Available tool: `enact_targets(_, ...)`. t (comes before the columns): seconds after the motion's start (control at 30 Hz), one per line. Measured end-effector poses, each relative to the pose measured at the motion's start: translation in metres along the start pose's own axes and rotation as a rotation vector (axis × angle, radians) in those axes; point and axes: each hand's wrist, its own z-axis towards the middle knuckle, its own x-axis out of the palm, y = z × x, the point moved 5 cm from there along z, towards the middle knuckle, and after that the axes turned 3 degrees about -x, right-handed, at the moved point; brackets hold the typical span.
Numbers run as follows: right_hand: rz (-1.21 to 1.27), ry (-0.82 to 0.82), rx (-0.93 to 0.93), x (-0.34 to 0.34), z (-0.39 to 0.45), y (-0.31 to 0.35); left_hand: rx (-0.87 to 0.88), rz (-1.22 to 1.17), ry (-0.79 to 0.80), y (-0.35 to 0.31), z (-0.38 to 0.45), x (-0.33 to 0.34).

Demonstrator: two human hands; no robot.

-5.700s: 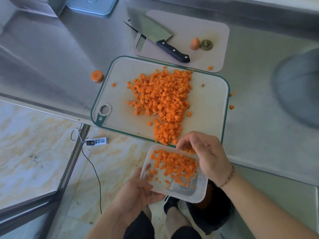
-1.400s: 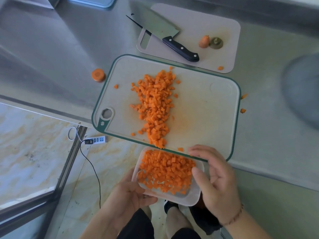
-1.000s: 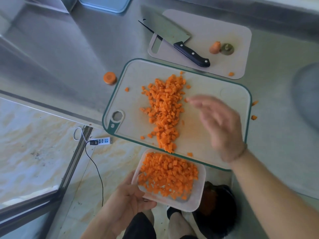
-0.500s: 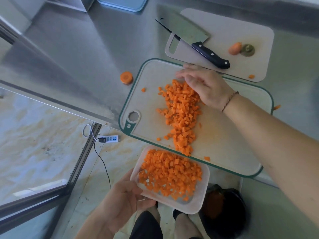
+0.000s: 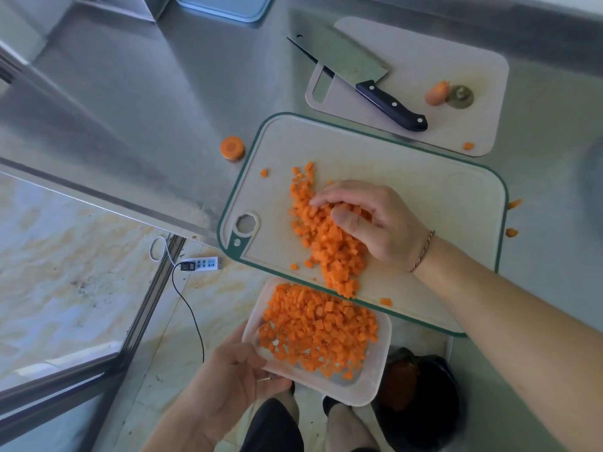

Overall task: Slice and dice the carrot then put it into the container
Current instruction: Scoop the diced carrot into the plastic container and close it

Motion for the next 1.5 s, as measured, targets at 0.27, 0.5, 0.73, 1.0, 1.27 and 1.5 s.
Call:
enact_targets(0.27, 0.064, 0.03, 0.005, 0.028, -0.035, 0.03, 0.008, -0.008, 0.01, -0.001, -0.001, 0.006)
enact_targets(0.5, 0.124, 0.04, -0.033, 0.04, -0.056, 0.046, 0.01, -0.006, 0.024, -0.001, -0.002, 0.005)
enact_targets(0.73, 0.11, 0.175, -0.109, 0.067, -0.082, 0.066, 0.028, 0.012, 0.05, -0.003, -0.002, 0.008)
enact_targets(1.0, -0.214, -0.233, 0.019, 0.007, -0.052, 0.047, 0.03, -0.01, 0.026, -0.002, -0.001, 0.007)
enact_targets(1.27, -0.403, -0.169, 0.25, 0.013, -0.045, 0.031, 0.021, 0.013, 0.007, -0.002, -0.002, 0.006)
enact_targets(1.5, -0.456, -0.045, 0.23, 0.01, -0.041, 0.027, 0.026, 0.015, 0.007, -0.001, 0.0, 0.005)
